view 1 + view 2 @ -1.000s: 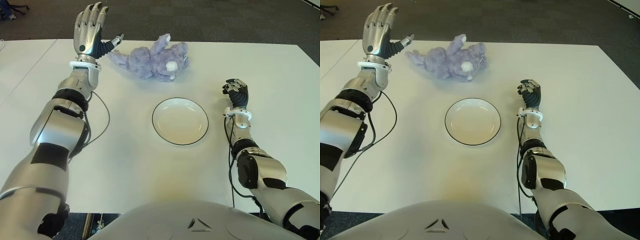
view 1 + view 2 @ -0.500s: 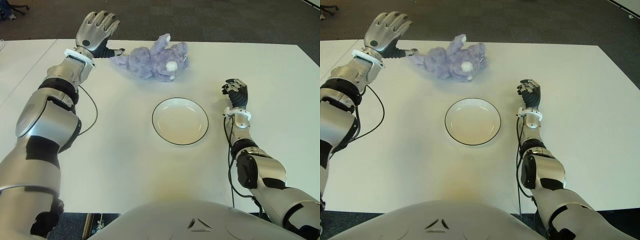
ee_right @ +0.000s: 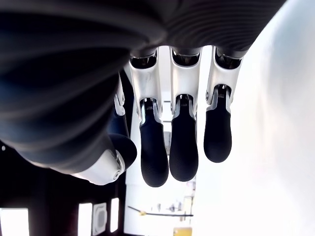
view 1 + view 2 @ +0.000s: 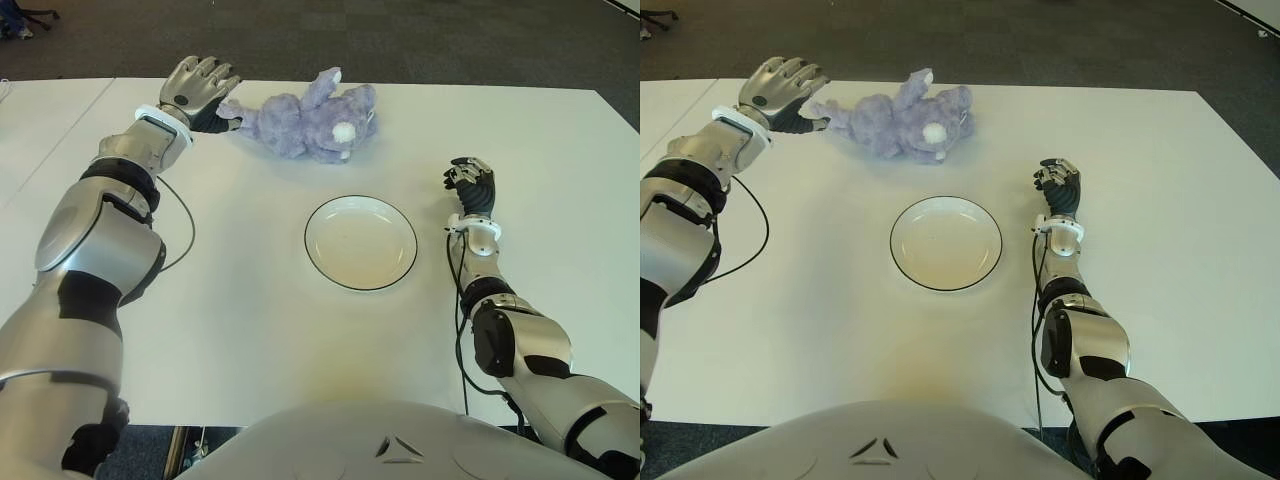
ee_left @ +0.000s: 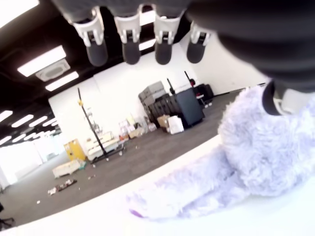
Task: Put the doll into the plate.
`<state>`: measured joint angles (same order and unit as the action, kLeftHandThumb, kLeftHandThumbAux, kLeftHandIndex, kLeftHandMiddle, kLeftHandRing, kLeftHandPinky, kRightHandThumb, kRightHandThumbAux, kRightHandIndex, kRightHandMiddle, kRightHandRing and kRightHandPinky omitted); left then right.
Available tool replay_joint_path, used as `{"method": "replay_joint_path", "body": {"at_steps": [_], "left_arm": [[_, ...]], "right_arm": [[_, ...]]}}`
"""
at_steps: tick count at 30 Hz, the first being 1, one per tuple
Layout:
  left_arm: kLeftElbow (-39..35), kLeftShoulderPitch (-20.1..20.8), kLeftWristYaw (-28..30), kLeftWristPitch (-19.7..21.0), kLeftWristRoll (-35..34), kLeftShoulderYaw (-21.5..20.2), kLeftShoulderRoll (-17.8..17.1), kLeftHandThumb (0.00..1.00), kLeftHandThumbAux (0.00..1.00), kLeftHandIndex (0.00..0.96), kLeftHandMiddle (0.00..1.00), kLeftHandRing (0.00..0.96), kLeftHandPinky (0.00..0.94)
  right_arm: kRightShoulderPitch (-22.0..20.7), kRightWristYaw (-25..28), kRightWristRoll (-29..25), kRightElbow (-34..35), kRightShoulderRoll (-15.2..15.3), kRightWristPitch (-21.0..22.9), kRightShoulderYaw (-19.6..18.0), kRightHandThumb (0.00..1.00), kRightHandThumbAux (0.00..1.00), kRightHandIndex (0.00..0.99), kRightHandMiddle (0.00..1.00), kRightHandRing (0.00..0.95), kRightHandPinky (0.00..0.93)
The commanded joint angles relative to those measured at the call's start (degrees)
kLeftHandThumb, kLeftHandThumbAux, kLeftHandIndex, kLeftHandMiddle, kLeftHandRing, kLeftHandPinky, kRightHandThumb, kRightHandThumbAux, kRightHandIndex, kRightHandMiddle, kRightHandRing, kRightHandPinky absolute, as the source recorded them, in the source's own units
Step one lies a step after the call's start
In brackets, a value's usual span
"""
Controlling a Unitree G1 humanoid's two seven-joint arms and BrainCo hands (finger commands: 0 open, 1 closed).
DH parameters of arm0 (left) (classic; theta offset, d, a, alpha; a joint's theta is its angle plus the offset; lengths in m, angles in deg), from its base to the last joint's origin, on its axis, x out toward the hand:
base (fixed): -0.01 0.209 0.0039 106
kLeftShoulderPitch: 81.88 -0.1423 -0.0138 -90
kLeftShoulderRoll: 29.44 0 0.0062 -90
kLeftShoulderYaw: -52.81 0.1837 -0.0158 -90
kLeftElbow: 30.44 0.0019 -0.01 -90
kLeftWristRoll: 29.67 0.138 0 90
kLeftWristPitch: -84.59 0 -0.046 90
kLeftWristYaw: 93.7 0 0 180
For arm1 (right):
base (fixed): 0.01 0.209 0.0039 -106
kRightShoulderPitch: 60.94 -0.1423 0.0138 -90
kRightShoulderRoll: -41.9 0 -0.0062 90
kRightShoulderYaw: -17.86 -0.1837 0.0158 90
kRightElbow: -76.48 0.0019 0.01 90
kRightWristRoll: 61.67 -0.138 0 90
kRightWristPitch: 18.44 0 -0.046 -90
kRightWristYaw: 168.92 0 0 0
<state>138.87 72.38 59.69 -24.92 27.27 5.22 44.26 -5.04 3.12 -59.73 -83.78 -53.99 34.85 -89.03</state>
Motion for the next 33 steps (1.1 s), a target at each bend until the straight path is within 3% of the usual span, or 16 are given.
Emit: {"method": "replay_joint_path", "body": {"at_steps": [1,16,33], "left_arm": [[1.12,-1.58,5.78,1.83,-2.54,-1.98,4.47,0.434,0.283,0.0,0.0,0.0,0.0],[1.43,-7.09,12.35,3.83,-5.59,-4.33,13.33,0.402,0.32,0.0,0.0,0.0,0.0],[1.16,-8.58,15.2,4.44,-12.94,-10.77,18.68,0.455,0.383,0.0,0.0,0.0,0.0]], "right_arm": [[10.48,0.13,-0.48,-7.81,-6.31,8.79,-0.37,0.69,0.726,0.425,0.577,0.583,0.517],[10.69,0.41,-0.76,-7.78,-6.61,9.08,-0.7,0.689,0.728,0.422,0.564,0.578,0.526],[11.52,1.27,-0.36,-7.67,-6.23,8.24,-0.25,0.686,0.729,0.42,0.547,0.561,0.511]]}}
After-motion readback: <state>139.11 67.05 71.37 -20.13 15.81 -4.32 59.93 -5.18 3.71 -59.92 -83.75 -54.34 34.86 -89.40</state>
